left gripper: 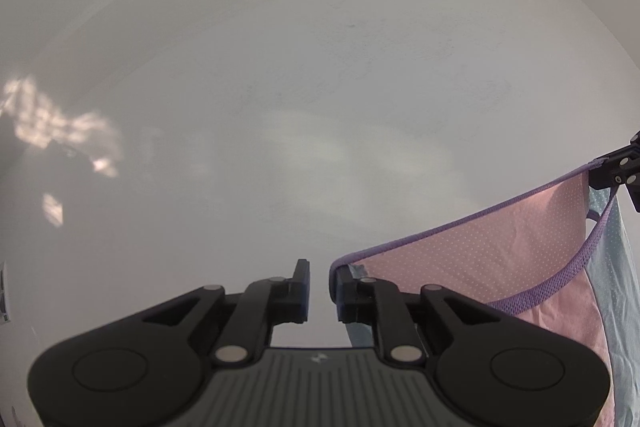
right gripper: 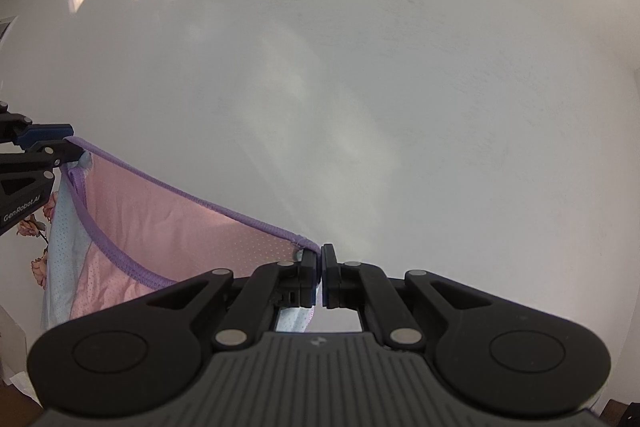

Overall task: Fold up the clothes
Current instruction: 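Raise the garment high with both grippers, stretching the purple-trimmed edge taut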

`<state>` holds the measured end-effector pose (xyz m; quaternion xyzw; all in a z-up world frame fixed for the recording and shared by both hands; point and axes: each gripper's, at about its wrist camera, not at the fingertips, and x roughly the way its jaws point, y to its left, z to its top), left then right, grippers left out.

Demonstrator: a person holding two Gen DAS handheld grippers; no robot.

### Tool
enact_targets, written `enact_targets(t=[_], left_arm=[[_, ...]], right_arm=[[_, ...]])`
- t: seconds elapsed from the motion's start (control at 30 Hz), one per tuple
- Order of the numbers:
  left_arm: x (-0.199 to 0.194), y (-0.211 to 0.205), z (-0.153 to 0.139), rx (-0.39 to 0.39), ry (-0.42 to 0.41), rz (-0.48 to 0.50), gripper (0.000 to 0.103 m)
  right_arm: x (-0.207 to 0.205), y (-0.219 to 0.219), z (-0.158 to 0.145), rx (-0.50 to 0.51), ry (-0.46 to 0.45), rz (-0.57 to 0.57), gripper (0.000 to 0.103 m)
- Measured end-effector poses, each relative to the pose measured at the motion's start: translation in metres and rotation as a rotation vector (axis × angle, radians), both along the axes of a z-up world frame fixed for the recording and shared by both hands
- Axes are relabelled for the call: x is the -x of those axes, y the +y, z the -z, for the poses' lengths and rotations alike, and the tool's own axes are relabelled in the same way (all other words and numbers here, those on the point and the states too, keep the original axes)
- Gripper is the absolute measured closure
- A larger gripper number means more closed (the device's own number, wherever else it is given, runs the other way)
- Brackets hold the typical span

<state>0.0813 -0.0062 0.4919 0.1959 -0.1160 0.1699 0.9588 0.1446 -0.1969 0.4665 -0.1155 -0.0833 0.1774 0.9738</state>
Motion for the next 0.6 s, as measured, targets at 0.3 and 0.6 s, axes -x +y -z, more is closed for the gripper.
enact_targets(t=[0.3,0.6], left_arm=[[-0.079,0.044,0.039,0.083,0.112,-0.019,0.090],[-0.166,0.078,0.070,0.104,0.139,-0.072,0.091]], right_arm=[[-0.073,0.051,0.037,0.044,0.101,0.012,0.102],[-0.158,0.121,0.054,0.085,0.114,0.061,0.102]])
